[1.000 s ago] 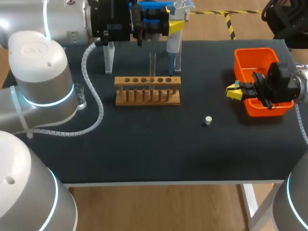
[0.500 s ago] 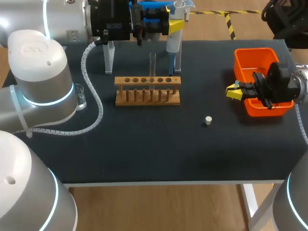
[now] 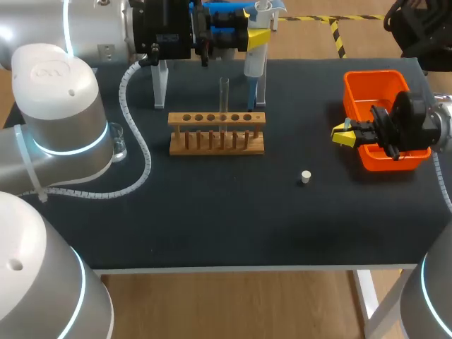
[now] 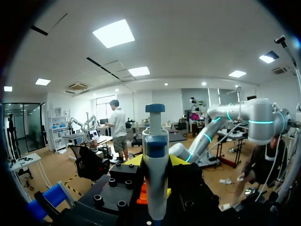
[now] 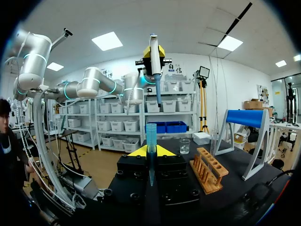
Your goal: Invert the test tube, pick up the pipette, mount the tip to pipette, aspirate from beaker and dispense into the tube, eject the tip, return the pipette, and cap with the stopper.
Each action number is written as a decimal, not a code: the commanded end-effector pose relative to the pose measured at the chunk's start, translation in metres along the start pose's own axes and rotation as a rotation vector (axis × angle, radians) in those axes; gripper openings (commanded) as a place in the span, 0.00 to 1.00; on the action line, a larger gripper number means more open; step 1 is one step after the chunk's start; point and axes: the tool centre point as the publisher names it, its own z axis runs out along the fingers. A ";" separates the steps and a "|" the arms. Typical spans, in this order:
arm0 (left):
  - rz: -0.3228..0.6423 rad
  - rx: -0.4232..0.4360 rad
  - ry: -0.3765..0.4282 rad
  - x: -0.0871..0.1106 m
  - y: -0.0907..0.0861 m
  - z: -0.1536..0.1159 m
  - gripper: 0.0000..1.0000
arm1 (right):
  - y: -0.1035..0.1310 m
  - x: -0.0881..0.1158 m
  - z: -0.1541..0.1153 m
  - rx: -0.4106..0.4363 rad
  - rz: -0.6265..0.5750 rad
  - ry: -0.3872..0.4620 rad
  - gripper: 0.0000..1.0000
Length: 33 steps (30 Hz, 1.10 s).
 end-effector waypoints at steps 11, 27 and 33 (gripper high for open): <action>0.000 -0.002 0.004 -0.001 -0.001 -0.002 0.00 | -0.005 -0.004 0.006 0.009 0.010 -0.023 0.00; 0.000 -0.002 0.004 -0.001 -0.001 -0.002 0.00 | -0.002 -0.003 0.048 0.031 0.007 -0.005 0.00; 0.000 -0.002 0.004 -0.001 -0.001 -0.002 0.00 | -0.001 0.000 0.064 0.024 0.010 0.004 0.00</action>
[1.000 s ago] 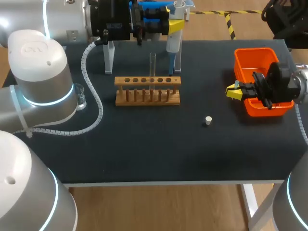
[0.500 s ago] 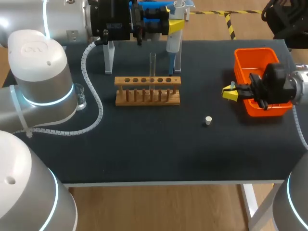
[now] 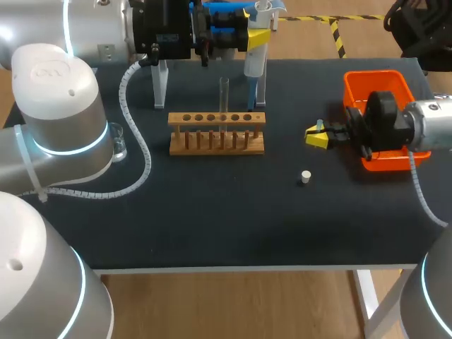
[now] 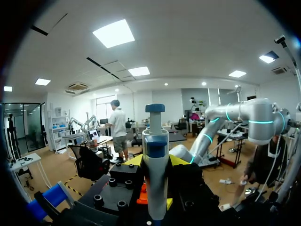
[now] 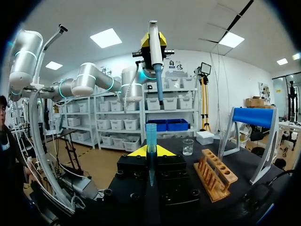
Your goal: Invert the test tube, pick up the pipette, mount the tip to pipette, aspirate from beaker and dispense into the tube, eject the tip, return the pipette, and cap with the stopper.
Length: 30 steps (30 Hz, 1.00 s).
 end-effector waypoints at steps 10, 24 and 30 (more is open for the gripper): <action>0.000 -0.002 0.004 0.000 -0.001 -0.002 0.00 | -0.002 0.002 0.027 0.004 0.011 0.002 0.00; 0.000 -0.002 0.004 0.000 -0.001 -0.002 0.00 | 0.001 0.000 0.049 0.000 0.002 0.001 0.00; 0.000 -0.002 0.004 0.000 -0.001 -0.002 0.00 | 0.001 -0.002 0.055 -0.001 0.004 -0.002 0.00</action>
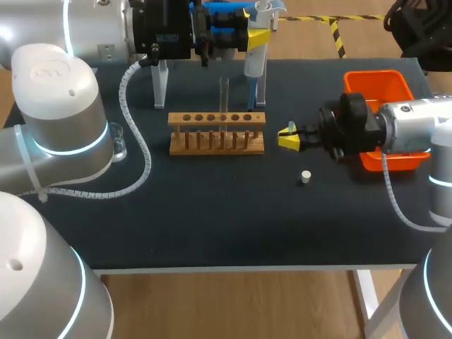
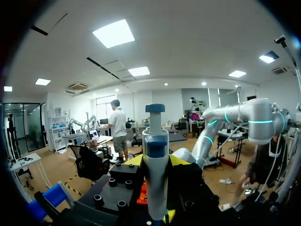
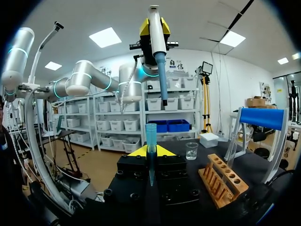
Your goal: Invert the test tube, pick up the pipette, mount the tip to pipette, aspirate from beaker and dispense into the tube, eject the tip, return the pipette, and cap with the stopper.
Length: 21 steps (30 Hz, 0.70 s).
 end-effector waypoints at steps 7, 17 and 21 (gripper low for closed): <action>0.000 -0.002 0.004 0.000 -0.001 -0.002 0.00 | -0.001 -0.005 0.012 0.003 0.002 -0.003 0.00; 0.000 -0.002 0.004 0.000 -0.001 -0.002 0.00 | 0.001 -0.010 0.025 0.007 -0.003 0.004 0.00; 0.000 -0.002 0.004 0.000 -0.001 -0.002 0.00 | 0.002 -0.012 0.030 0.005 -0.002 0.006 0.00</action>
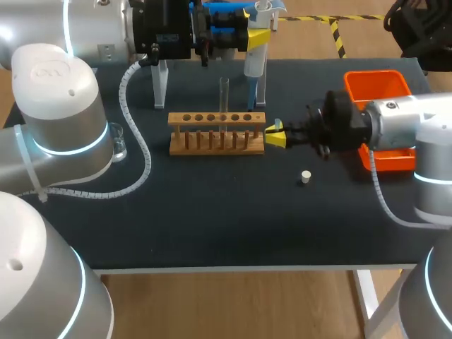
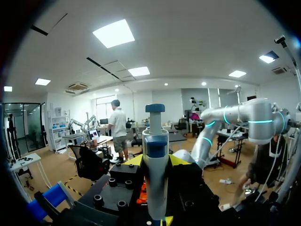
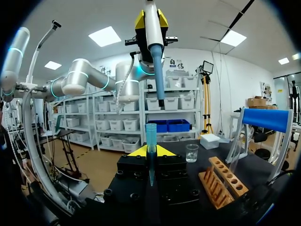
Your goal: Invert the test tube, pick up the pipette, mount the tip to pipette, aspirate from beaker and dispense into the tube, eject the tip, return the pipette, and cap with the stopper.
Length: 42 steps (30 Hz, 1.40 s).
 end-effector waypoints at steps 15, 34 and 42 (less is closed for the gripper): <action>0.000 -0.002 0.004 0.000 -0.001 -0.002 0.00 | 0.000 -0.010 0.017 0.000 0.002 0.010 0.00; 0.000 -0.002 0.004 0.000 -0.001 -0.002 0.00 | 0.004 -0.017 0.033 -0.019 -0.030 0.028 0.00; 0.000 -0.002 0.004 0.000 -0.001 -0.002 0.00 | 0.004 -0.020 0.040 -0.026 -0.041 0.034 0.00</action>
